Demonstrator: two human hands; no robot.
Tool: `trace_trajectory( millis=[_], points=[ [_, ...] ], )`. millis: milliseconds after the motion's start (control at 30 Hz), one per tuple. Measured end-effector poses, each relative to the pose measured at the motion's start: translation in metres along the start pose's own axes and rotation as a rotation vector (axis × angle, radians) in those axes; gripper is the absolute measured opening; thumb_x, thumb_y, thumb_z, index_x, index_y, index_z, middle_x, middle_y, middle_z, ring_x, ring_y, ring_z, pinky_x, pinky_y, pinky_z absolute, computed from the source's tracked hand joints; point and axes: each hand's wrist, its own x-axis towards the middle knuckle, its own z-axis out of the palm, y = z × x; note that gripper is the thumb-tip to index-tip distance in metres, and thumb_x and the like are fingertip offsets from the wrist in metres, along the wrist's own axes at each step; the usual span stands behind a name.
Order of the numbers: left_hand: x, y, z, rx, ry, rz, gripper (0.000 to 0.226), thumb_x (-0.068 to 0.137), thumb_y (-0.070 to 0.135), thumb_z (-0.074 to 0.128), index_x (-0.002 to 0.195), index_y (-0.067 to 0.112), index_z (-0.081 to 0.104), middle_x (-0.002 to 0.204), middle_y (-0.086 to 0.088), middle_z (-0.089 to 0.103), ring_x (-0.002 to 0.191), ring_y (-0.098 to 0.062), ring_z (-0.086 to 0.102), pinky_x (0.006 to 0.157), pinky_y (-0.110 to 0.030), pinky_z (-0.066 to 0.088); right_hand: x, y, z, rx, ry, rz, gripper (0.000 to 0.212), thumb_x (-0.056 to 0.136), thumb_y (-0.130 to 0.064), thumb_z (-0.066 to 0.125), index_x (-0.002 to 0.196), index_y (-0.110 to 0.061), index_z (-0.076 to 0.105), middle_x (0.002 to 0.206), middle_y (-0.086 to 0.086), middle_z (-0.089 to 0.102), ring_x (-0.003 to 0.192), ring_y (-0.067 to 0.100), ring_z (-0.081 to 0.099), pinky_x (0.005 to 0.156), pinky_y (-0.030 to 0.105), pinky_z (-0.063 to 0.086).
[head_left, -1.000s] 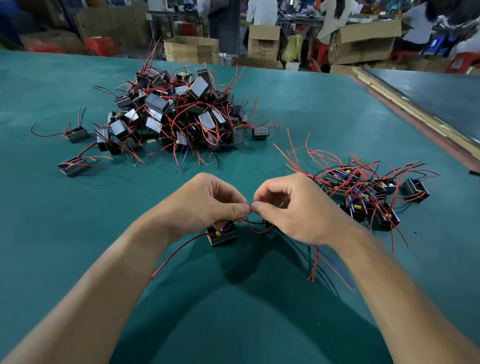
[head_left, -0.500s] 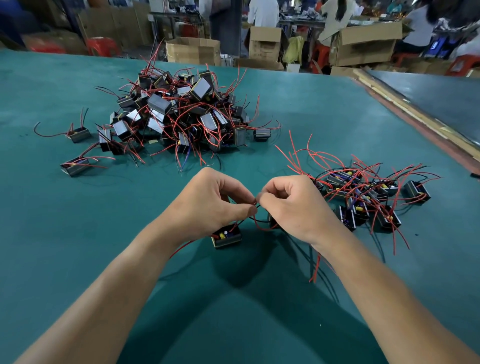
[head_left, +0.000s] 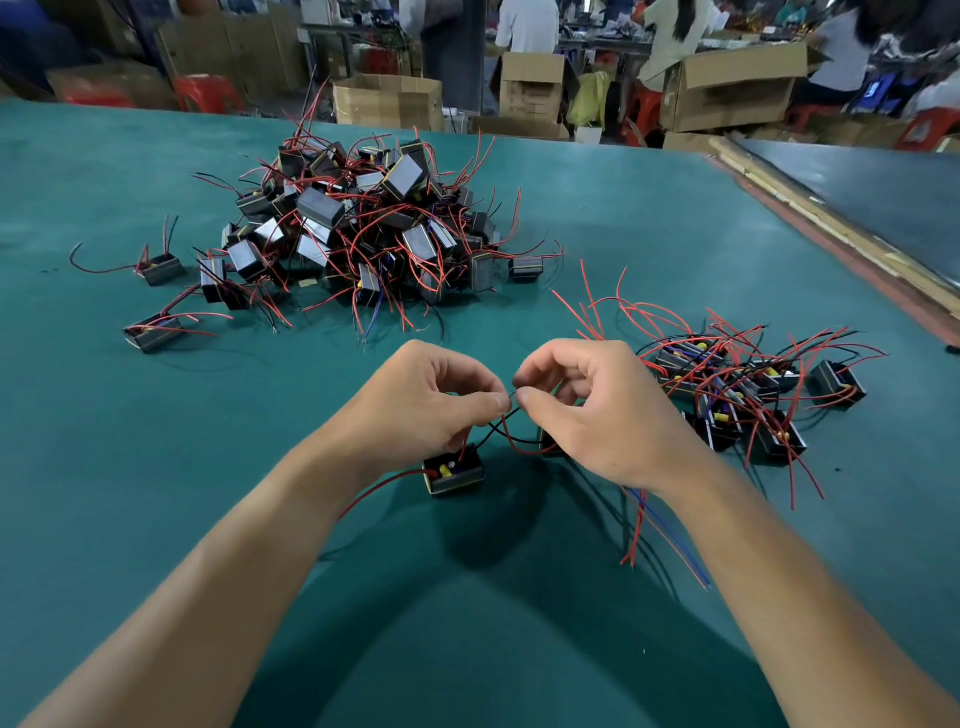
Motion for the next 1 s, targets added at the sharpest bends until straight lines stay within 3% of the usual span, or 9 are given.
trace_trajectory(
  millis=[267, 500, 1000],
  points=[
    [-0.0005, -0.0009, -0.0008, -0.005, 0.014, 0.018, 0.014, 0.088, 0.015, 0.071, 0.074, 0.011, 0.072, 0.05, 0.002, 0.052, 0.045, -0.013, 0.042, 0.048, -0.017, 0.037, 0.0003, 0.0007, 0.0001, -0.015, -0.016, 0.014, 0.018, 0.086, -0.011, 0.068, 0.07, -0.019, 0.066, 0.057, -0.017, 0.059, 0.052, 0.001, 0.051, 0.057, 0.017, 0.041],
    [0.0003, 0.0006, -0.0006, -0.035, 0.018, 0.018, 0.017, 0.089, 0.009, 0.068, 0.073, 0.012, 0.072, 0.061, 0.002, 0.066, 0.044, -0.011, 0.047, 0.048, -0.019, 0.042, 0.0007, 0.003, -0.0013, -0.05, -0.024, -0.008, 0.017, 0.085, -0.015, 0.068, 0.07, -0.02, 0.065, 0.055, -0.016, 0.056, 0.049, 0.003, 0.048, 0.054, 0.019, 0.037],
    [-0.0006, 0.002, 0.0018, -0.007, 0.011, -0.041, 0.02, 0.09, 0.009, 0.065, 0.071, 0.012, 0.071, 0.059, 0.002, 0.067, 0.043, -0.012, 0.047, 0.048, -0.019, 0.04, -0.0017, 0.0008, 0.0002, -0.094, 0.001, -0.054, 0.019, 0.084, -0.014, 0.067, 0.067, -0.018, 0.062, 0.054, -0.006, 0.057, 0.051, 0.005, 0.047, 0.054, 0.028, 0.042]
  ],
)
